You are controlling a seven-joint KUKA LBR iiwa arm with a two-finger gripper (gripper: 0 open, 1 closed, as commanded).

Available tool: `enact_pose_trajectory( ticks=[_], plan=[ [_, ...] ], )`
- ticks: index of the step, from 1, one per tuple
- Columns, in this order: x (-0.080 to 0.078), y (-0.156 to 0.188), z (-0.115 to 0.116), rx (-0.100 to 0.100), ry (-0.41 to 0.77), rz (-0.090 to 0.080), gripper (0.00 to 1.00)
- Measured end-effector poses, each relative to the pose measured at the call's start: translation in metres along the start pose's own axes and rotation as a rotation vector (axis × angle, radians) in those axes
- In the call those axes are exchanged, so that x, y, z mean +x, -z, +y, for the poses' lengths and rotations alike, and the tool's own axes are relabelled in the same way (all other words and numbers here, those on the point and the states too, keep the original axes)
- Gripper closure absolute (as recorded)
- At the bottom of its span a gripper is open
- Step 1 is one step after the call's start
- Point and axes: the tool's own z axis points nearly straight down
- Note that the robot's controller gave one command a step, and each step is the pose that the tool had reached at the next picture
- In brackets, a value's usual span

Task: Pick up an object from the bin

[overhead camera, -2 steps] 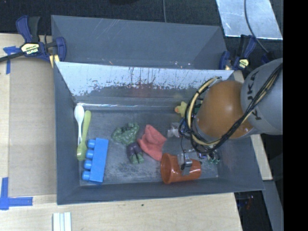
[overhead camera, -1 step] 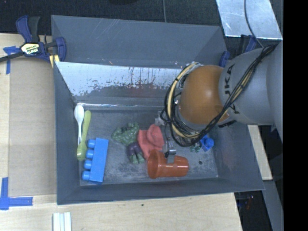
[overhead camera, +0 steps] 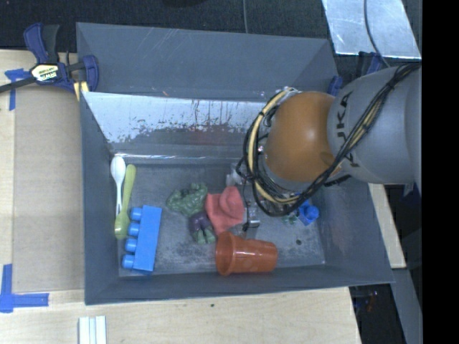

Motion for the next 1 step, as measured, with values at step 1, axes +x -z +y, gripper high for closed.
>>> enact_pose_trajectory(
  ticks=[1],
  plan=[
    [-0.0068, -0.0036, 0.002, 0.006, -0.081, -0.008, 0.0]
  ],
)
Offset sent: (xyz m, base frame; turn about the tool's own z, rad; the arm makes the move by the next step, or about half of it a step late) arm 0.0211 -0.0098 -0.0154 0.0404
